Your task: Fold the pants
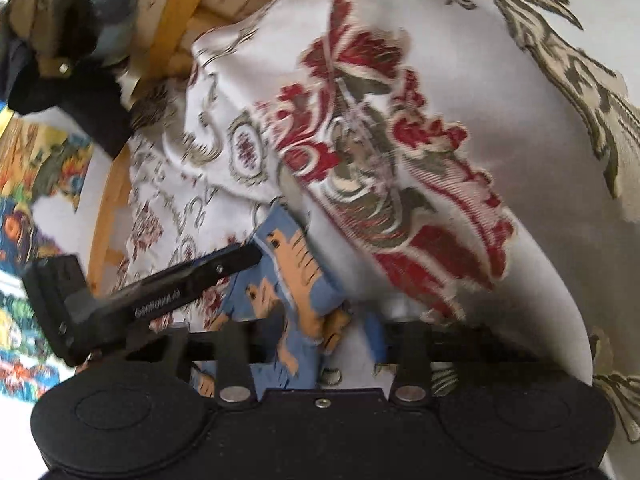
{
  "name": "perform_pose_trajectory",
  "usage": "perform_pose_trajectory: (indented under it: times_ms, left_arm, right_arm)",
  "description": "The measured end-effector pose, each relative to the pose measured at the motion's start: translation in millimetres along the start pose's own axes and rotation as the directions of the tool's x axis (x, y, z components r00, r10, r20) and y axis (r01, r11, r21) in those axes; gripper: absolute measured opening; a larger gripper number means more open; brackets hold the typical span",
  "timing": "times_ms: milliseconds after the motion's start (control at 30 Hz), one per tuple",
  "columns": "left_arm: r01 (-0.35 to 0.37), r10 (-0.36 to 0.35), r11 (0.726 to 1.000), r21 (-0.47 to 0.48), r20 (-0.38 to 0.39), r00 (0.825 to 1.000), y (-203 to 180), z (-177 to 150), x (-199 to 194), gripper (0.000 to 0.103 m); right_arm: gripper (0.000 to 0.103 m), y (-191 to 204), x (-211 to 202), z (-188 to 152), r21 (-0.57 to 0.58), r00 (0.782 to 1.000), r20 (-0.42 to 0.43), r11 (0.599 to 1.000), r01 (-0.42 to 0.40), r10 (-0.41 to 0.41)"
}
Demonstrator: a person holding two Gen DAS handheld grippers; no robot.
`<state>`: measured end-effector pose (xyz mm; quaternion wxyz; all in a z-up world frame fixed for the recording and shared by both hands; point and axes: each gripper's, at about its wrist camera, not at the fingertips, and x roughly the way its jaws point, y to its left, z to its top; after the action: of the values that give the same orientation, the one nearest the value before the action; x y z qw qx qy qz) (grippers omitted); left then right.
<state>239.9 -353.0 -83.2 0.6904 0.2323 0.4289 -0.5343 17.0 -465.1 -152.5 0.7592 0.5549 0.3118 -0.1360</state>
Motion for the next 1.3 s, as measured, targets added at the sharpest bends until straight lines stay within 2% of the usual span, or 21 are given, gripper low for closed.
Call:
perform_pose_trajectory:
  times_ms: [100,133,200,267,333,400,533,600,667,733,800,933,1033,1067,1167,1300]
  left_arm:
    - [-0.052,0.052,0.998,0.033,0.004,0.999,-9,-1,-2,0.038]
    - [-0.062,0.062,0.998,0.03,0.004,0.998,-12,-1,-4,0.039]
    - [-0.047,0.047,0.999,-0.007,0.01,0.999,-10,-2,-14,0.052]
    - [-0.014,0.015,0.998,-0.062,0.017,1.0,-3,-1,-25,0.076]
    - [0.036,-0.036,0.991,-0.133,0.003,0.999,6,6,-34,0.083]
    - [0.106,-0.112,0.972,-0.209,-0.018,0.994,13,9,-39,0.084]
    - [0.176,-0.199,0.929,-0.324,-0.041,0.979,15,16,-40,0.084]
    - [0.159,-0.19,0.927,-0.34,-0.059,0.98,8,21,-39,0.084]
    - [0.076,-0.111,0.943,-0.325,-0.09,0.99,-1,26,-37,0.082]
    - [-0.003,-0.044,0.954,-0.299,-0.151,0.988,-9,31,-31,0.079]
    - [0.008,-0.058,0.958,-0.285,-0.167,0.984,-13,34,-30,0.078]
    - [0.044,-0.105,0.945,-0.323,-0.177,0.979,-14,38,-29,0.078]
    - [0.012,-0.078,0.949,-0.315,-0.196,0.978,-20,43,-24,0.077]
    - [-0.006,-0.065,0.95,-0.312,-0.214,0.975,-22,44,-22,0.076]
    - [-0.028,-0.056,0.948,-0.316,-0.255,0.965,-23,44,-15,0.06]
    - [-0.05,-0.052,0.939,-0.342,-0.283,0.958,-22,42,-10,0.059]
  right_arm:
    - [0.015,-1,-3,-5,-0.012,0.999,0.05,1.0,-0.005,0.006]
    - [0.014,5,-6,-8,-0.071,0.997,0.083,0.997,0.002,0.004]
    - [0.014,23,-13,-21,-0.264,0.987,0.162,0.964,0.042,0.001]
    - [0.014,42,-14,-37,-0.445,0.976,0.217,0.889,0.103,-0.005]
    - [0.014,51,-14,-53,-0.563,0.967,0.256,0.81,0.16,-0.013]
    - [0.014,59,-12,-68,-0.659,0.958,0.288,0.722,0.212,-0.019]
    - [0.014,72,-9,-90,-0.784,0.941,0.337,0.553,0.281,0.0]
    - [0.014,81,-4,-98,-0.821,0.937,0.35,0.484,0.303,0.007]
    - [0.014,84,-1,-105,-0.846,0.936,0.352,0.43,0.314,0.008]
    - [0.014,86,-1,-111,-0.864,0.934,0.357,0.385,0.324,0.015]
    - [0.014,92,5,-116,-0.879,0.933,0.359,0.345,0.33,0.022]
    - [0.014,99,7,-128,-0.899,0.933,0.359,0.281,0.335,0.036]
    - [0.014,102,10,-133,-0.91,0.934,0.355,0.246,0.335,0.04]
    - [0.014,102,10,-135,-0.912,0.935,0.353,0.239,0.334,0.04]
    - [0.014,103,10,-137,-0.916,0.937,0.347,0.229,0.329,0.04]
    - [0.014,103,11,-137,-0.921,0.939,0.341,0.216,0.325,0.04]
